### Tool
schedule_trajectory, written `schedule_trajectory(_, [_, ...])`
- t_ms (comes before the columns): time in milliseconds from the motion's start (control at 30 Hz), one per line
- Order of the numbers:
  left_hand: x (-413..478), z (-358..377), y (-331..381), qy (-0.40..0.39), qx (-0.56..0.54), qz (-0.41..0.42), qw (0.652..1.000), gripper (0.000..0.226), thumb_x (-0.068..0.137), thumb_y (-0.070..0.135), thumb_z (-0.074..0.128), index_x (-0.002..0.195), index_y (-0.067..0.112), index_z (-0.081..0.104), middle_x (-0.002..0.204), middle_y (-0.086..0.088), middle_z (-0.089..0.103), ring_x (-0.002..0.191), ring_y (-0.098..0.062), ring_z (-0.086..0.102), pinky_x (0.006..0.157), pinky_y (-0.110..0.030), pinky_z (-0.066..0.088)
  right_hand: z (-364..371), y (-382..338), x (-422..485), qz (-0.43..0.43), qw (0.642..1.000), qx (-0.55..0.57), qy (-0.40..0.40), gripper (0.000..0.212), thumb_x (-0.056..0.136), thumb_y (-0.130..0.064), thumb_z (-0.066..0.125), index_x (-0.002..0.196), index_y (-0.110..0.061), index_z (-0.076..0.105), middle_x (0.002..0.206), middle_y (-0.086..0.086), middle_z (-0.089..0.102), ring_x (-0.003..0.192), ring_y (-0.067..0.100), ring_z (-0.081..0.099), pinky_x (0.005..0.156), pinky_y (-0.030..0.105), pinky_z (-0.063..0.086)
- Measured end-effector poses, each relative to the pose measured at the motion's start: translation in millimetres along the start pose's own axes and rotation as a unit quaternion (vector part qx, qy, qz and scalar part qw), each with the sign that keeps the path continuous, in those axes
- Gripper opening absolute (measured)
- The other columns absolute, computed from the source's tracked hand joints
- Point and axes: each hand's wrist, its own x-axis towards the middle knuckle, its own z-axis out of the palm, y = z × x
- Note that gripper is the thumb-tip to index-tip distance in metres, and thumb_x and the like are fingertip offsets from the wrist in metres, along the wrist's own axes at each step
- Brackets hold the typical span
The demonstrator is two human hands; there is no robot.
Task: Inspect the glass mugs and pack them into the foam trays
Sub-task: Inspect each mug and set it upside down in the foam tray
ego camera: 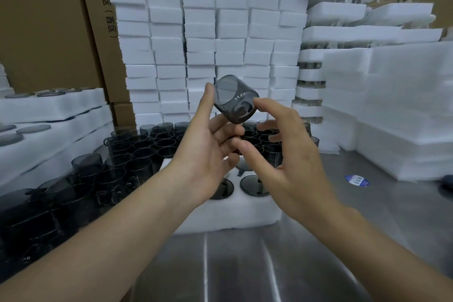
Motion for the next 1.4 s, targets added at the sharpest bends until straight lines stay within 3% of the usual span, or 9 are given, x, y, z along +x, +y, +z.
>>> schedule_trajectory(133, [-2.0, -0.5, -1.3, -0.007, 0.094, 0.046, 0.994, 0.065, 0.085, 0.087, 0.058, 0.110, 0.033, 0.084, 0.091, 0.006, 0.077, 0.070, -0.009, 0.065, 0.068, -0.028, 0.049, 1.3, -2.7, -1.8, 0.066, 0.995, 0.073, 0.002, 0.068, 0.097, -0.039, 0.077, 0.148, -0.056, 0.036, 0.143, -0.027, 0.053, 0.125, 0.009, 0.063, 0.097, 0.042, 0.058])
schedule_trajectory(267, [-4.4, 1.9, 0.3, -0.034, 0.202, 0.093, 0.974, 0.059, 0.085, 0.090, 0.054, 0.117, 0.047, 0.079, 0.103, 0.007, 0.082, 0.085, -0.006, 0.072, 0.089, -0.037, 0.047, 0.1, -8.9, 2.4, 0.110, 0.983, 0.144, 0.043, 0.061, 0.095, -0.037, 0.078, 0.144, -0.047, 0.043, 0.141, -0.022, 0.059, 0.119, 0.012, 0.070, 0.095, 0.041, 0.059])
schedule_trajectory(433, [-5.1, 3.5, 1.0, -0.032, 0.249, 0.150, 0.956, 0.050, 0.094, 0.082, 0.050, 0.114, 0.047, 0.080, 0.101, 0.003, 0.082, 0.078, -0.009, 0.067, 0.084, -0.037, 0.044, -3.2, -15.2, 6.8, 0.153, 0.962, 0.212, 0.081, 0.043, 0.094, -0.034, 0.079, 0.127, -0.044, 0.054, 0.131, -0.020, 0.068, 0.108, 0.014, 0.074, 0.088, 0.036, 0.059])
schedule_trajectory(600, [1.1, -2.8, -2.1, 0.078, 0.237, 0.319, 0.914, 0.028, 0.094, 0.046, 0.072, 0.121, 0.039, 0.072, 0.103, 0.008, 0.075, 0.088, -0.008, 0.068, 0.077, -0.026, 0.048, -9.5, -21.2, 15.6, 0.250, 0.911, 0.325, 0.053, 0.035, 0.100, -0.039, 0.071, 0.131, -0.025, 0.064, 0.118, -0.012, 0.077, 0.102, 0.015, 0.077, 0.080, 0.028, 0.059])
schedule_trajectory(667, [3.6, -7.5, -4.6, 0.083, 0.315, 0.370, 0.870, 0.052, 0.093, 0.029, 0.083, 0.136, 0.043, 0.059, 0.124, 0.014, 0.065, 0.109, -0.005, 0.064, 0.077, -0.019, 0.053, -11.7, -22.6, 17.1, 0.292, 0.884, 0.364, 0.006, 0.036, 0.103, -0.046, 0.063, 0.127, -0.020, 0.068, 0.120, -0.011, 0.077, 0.107, 0.018, 0.077, 0.083, 0.035, 0.056])
schedule_trajectory(867, [2.7, -9.8, -2.9, 0.042, 0.347, 0.382, 0.855, 0.056, 0.088, 0.031, 0.089, 0.135, 0.044, 0.061, 0.142, 0.014, 0.062, 0.123, -0.001, 0.059, 0.078, -0.026, 0.062, -10.3, -26.3, 15.9, 0.304, 0.849, 0.422, -0.093, 0.053, 0.106, -0.055, 0.041, 0.129, -0.017, 0.070, 0.132, 0.001, 0.074, 0.124, 0.024, 0.069, 0.096, 0.047, 0.053])
schedule_trajectory(1000, [2.3, -10.3, -0.4, 0.040, 0.338, 0.388, 0.857, 0.052, 0.084, 0.032, 0.092, 0.126, 0.045, 0.063, 0.135, 0.017, 0.064, 0.123, -0.014, 0.065, 0.089, -0.040, 0.062, -9.5, -27.3, 15.7, 0.345, 0.801, 0.473, -0.120, 0.067, 0.109, -0.060, 0.030, 0.137, -0.010, 0.064, 0.133, 0.008, 0.074, 0.121, 0.024, 0.071, 0.083, 0.033, 0.059])
schedule_trajectory(1267, [-0.6, -5.6, -2.5, -0.037, 0.343, 0.414, 0.842, 0.057, 0.084, 0.019, 0.088, 0.123, 0.046, 0.057, 0.129, 0.025, 0.067, 0.122, -0.005, 0.067, 0.084, -0.022, 0.056, -2.9, -23.0, 14.4, 0.422, 0.776, 0.455, -0.115, 0.072, 0.111, -0.063, 0.023, 0.118, -0.017, 0.078, 0.108, 0.003, 0.080, 0.081, 0.015, 0.071, 0.069, 0.027, 0.056])
schedule_trajectory(1400, [-2.0, -2.2, -6.2, -0.071, 0.326, 0.400, 0.854, 0.058, 0.085, 0.013, 0.089, 0.122, 0.046, 0.057, 0.133, 0.014, 0.068, 0.115, -0.013, 0.072, 0.078, -0.020, 0.057, -2.2, -22.7, 14.4, 0.421, 0.775, 0.457, -0.114, 0.062, 0.113, -0.061, 0.021, 0.131, -0.028, 0.071, 0.123, -0.002, 0.079, 0.085, 0.016, 0.072, 0.074, 0.029, 0.056])
